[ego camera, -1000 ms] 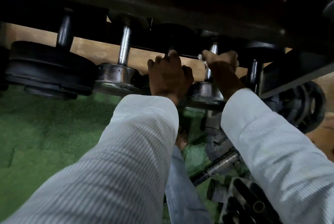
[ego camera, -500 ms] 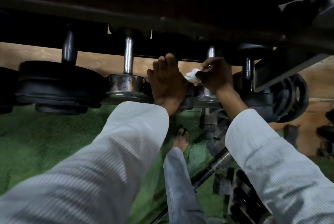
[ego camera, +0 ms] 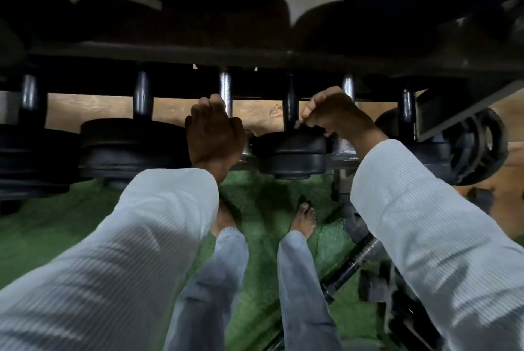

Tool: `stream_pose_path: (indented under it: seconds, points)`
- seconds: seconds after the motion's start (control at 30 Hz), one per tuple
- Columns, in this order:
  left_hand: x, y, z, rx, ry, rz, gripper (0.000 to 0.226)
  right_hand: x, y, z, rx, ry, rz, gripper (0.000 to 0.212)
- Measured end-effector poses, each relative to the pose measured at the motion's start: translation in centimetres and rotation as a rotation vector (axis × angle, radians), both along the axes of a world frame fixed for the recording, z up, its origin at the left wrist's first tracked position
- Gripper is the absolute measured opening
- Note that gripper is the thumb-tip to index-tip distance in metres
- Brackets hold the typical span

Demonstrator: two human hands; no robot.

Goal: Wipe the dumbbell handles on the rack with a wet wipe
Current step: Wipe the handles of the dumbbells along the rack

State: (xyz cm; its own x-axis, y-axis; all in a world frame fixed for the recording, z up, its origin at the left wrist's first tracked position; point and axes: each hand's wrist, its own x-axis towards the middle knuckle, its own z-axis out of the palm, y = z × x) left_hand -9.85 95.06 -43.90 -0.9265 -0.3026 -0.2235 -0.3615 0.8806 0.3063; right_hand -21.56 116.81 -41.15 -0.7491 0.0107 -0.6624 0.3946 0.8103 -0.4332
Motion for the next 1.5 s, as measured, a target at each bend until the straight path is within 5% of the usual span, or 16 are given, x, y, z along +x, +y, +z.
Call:
stream_pose_path:
  seconds: [0.23,0.43,0.7,0.8,0.97,1.07,1.2,1.4,1.5]
  points:
    - [-0.2,-0.1,0.1,0.005,0.063,-0.002,0.049,-0.1,-0.2,-1.8,0.169,-0.087,-0.002,0.029]
    - [-0.2,-0.3,0.7,0.016,0.064,-0.016,0.047,-0.7,-0.6,-1.4,-0.059,-0.382,-0.097,0.006]
    - [0.0,-0.3,0.7,0.042,0.069,-0.032,0.052,-1.1,-1.8,-1.0,-0.282,-0.55,-0.18,0.036]
    - [0.0,-0.4,0.6,0.032,0.055,-0.037,0.051,-0.8,-2.7,-0.9,-0.259,-0.588,-0.099,0.023]
    - [0.2,-0.5,0.3,0.039,0.08,-0.042,0.05,-0.6,-3.6,-2.0,-0.048,-0.506,0.016,0.074]
    - [0.2,-0.5,0.3,0.032,0.061,-0.037,0.049,-0.4,-3.5,-1.4,0.004,-0.321,0.031,0.069]
    - [0.2,-0.5,0.0,0.015,0.061,-0.043,0.049,1.0,-2.6,-1.3,0.067,-0.11,-0.025,0.099]
    - [-0.1,-0.3,0.3,0.04,0.052,-0.021,0.049,1.5,-3.1,-2.1,0.042,0.428,-0.174,0.049]
    - [-0.1,-0.3,0.3,0.049,0.073,-0.011,0.048,-0.5,-4.6,-1.9,0.068,0.394,-0.22,0.039]
